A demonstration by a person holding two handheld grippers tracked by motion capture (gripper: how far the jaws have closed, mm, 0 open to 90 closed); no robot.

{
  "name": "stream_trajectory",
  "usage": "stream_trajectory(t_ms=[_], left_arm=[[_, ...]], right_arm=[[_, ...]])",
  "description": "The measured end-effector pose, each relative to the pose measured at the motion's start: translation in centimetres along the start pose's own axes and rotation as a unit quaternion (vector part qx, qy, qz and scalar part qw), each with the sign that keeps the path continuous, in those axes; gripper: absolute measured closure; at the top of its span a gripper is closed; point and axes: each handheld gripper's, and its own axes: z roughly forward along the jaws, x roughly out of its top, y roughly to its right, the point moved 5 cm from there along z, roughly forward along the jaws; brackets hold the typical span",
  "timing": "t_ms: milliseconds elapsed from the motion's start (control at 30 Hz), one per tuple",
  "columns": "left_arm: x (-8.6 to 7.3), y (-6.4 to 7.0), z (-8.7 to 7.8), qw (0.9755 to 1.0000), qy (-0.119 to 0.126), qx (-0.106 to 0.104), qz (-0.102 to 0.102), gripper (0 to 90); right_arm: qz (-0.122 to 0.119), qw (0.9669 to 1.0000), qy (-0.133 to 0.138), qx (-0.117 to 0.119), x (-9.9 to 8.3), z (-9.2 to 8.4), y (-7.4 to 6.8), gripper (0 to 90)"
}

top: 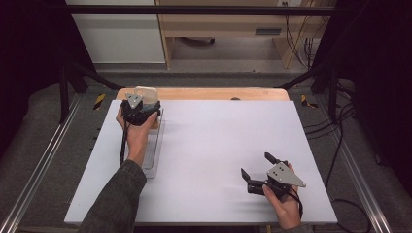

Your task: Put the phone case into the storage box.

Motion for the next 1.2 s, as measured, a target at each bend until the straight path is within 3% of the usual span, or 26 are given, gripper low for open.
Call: stream_trajectory(t_ms=[1200], left_arm=[[0.22,-0.15,0.38,1.0,-0.003,0.002,-0.002,10.9]], right_arm=[[-0.001,1.0,-0.002,0.001,-0.06,0.09,-0.11,2.5]])
